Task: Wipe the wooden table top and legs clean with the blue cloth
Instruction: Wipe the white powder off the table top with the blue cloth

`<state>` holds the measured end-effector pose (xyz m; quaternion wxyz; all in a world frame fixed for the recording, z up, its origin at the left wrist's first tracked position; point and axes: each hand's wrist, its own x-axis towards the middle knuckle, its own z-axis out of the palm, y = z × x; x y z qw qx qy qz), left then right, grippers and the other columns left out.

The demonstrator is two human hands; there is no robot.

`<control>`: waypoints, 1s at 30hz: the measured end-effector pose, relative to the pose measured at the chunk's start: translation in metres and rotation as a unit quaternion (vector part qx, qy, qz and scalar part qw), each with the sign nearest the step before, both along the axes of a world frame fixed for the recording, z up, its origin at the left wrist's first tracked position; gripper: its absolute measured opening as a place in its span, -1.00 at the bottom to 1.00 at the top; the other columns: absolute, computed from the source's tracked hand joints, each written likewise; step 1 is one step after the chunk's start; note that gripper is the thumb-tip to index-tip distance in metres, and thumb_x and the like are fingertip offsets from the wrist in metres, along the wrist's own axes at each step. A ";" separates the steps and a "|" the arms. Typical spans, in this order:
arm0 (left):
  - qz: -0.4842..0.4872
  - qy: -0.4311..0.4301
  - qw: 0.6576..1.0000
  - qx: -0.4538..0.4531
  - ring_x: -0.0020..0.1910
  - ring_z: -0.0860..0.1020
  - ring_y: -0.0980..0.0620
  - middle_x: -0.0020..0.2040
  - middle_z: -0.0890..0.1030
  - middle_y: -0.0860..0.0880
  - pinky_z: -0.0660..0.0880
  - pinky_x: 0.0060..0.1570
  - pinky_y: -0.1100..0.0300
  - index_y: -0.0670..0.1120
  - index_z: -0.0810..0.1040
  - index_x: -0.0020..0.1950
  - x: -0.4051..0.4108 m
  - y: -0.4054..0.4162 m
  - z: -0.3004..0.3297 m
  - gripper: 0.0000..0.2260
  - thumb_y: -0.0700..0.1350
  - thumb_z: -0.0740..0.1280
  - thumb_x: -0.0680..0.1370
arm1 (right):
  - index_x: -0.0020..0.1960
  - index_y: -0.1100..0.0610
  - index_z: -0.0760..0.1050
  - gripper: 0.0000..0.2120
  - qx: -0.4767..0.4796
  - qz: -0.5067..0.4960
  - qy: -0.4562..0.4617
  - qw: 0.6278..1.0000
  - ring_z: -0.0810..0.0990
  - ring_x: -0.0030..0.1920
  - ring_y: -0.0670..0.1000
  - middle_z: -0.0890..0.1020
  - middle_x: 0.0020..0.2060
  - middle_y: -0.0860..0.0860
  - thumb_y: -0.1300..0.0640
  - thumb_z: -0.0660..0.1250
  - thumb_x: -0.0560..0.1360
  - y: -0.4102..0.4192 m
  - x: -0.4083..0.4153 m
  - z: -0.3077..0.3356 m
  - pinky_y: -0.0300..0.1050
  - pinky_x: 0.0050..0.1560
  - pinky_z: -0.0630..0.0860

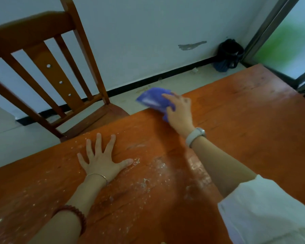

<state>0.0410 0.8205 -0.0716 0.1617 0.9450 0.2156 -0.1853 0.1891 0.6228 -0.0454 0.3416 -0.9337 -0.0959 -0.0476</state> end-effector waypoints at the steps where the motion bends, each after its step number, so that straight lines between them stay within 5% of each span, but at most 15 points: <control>1: -0.001 -0.001 1.000 0.003 0.45 -0.35 -0.10 0.49 -0.33 0.04 -0.27 0.38 -0.22 0.27 -0.20 0.44 0.000 0.000 0.000 -0.12 0.47 0.19 0.28 | 0.32 -0.02 0.40 -0.55 -0.017 -0.083 -0.005 0.996 0.28 0.24 0.15 0.35 0.37 0.03 0.28 0.17 0.48 -0.023 0.005 0.001 -0.03 0.23 0.25; 4: -0.004 -0.002 1.000 0.005 0.45 -0.35 -0.10 0.49 -0.33 0.03 -0.26 0.37 -0.23 0.26 -0.20 0.44 0.001 -0.002 0.000 -0.12 0.46 0.19 0.28 | 0.36 -0.03 0.35 -0.57 -0.041 -0.316 0.066 0.945 0.21 0.32 0.18 0.25 0.42 0.04 0.18 0.15 0.51 -0.085 0.007 0.003 0.07 0.26 0.22; 6: -0.005 -0.002 1.000 0.006 0.45 -0.35 -0.11 0.49 -0.32 0.04 -0.26 0.37 -0.23 0.26 -0.19 0.44 0.001 -0.002 0.000 -0.12 0.46 0.20 0.28 | 0.37 -0.04 0.33 -0.57 -0.049 -0.368 0.118 0.921 0.19 0.33 0.19 0.20 0.44 0.06 0.14 0.14 0.52 -0.093 -0.006 -0.003 0.10 0.27 0.21; 10: -0.004 0.002 1.000 -0.002 0.45 -0.35 -0.10 0.49 -0.31 0.04 -0.27 0.37 -0.23 0.26 -0.17 0.45 0.000 -0.002 0.003 -0.12 0.45 0.22 0.28 | 0.27 -0.04 0.45 -0.58 -0.065 -0.172 0.038 0.982 0.26 0.25 0.19 0.34 0.37 0.02 0.22 0.23 0.44 -0.037 -0.058 -0.023 0.01 0.18 0.28; 12: -0.003 0.011 1.000 -0.007 0.45 -0.35 -0.10 0.49 -0.32 0.04 -0.27 0.37 -0.22 0.26 -0.17 0.45 0.001 -0.002 0.005 -0.12 0.44 0.23 0.29 | 0.22 0.00 0.50 -0.59 -0.002 0.000 0.061 0.998 0.32 0.21 0.16 0.44 0.29 0.03 0.27 0.21 0.42 -0.012 -0.080 -0.023 -0.07 0.18 0.29; 14: -0.004 0.014 1.000 -0.012 0.45 -0.35 -0.10 0.49 -0.31 0.05 -0.28 0.38 -0.22 0.26 -0.17 0.45 0.001 -0.002 0.005 -0.13 0.42 0.24 0.30 | 0.17 0.07 0.55 -0.57 0.080 0.068 0.069 0.992 0.41 0.17 0.16 0.54 0.19 0.09 0.26 0.15 0.36 -0.015 -0.087 -0.016 -0.10 0.22 0.32; 17: -0.005 0.009 1.000 -0.014 0.45 -0.34 -0.10 0.50 -0.30 0.05 -0.29 0.37 -0.22 0.26 -0.15 0.45 0.001 -0.001 0.004 -0.13 0.44 0.24 0.29 | 0.16 0.09 0.55 -0.57 0.069 -0.095 -0.005 0.993 0.45 0.18 0.19 0.56 0.17 0.12 0.26 0.16 0.35 -0.059 -0.081 -0.010 -0.11 0.22 0.25; 21: -0.013 0.013 1.000 -0.015 0.46 -0.33 -0.12 0.50 -0.31 0.05 -0.29 0.36 -0.22 0.27 -0.16 0.45 0.001 -0.001 0.006 -0.13 0.44 0.24 0.29 | 0.32 -0.01 0.40 -0.57 -0.040 -0.307 0.079 0.948 0.27 0.25 0.24 0.33 0.38 0.07 0.22 0.20 0.47 -0.099 -0.106 -0.014 0.07 0.22 0.26; 23: -0.027 0.024 0.999 -0.017 0.46 -0.32 -0.13 0.50 -0.30 0.05 -0.29 0.36 -0.21 0.27 -0.16 0.45 0.003 0.001 0.009 -0.14 0.43 0.23 0.31 | 0.32 -0.01 0.41 -0.55 -0.109 -0.229 0.062 0.965 0.28 0.22 0.25 0.33 0.38 0.06 0.22 0.24 0.44 -0.073 -0.132 -0.017 0.12 0.15 0.32; 26: -0.018 -0.014 0.999 -0.035 0.49 -0.18 -0.11 0.53 -0.14 0.02 -0.17 0.40 -0.17 0.22 0.02 0.46 -0.004 0.009 0.020 -0.32 0.32 0.21 0.42 | 0.25 0.00 0.48 -0.56 -0.093 0.028 0.017 0.995 0.35 0.14 0.23 0.43 0.30 0.06 0.23 0.25 0.39 -0.006 -0.181 -0.024 0.12 0.06 0.41; 30: 0.068 -0.161 0.981 -0.083 0.48 0.06 -0.10 0.50 0.13 -0.02 -0.02 0.43 -0.16 0.11 0.34 0.37 -0.045 0.028 0.042 -0.61 0.07 0.20 0.54 | 0.29 0.03 0.44 -0.58 0.018 0.243 0.112 0.963 0.28 0.19 0.14 0.38 0.33 0.05 0.32 0.14 0.50 0.024 -0.230 -0.010 -0.04 0.30 0.26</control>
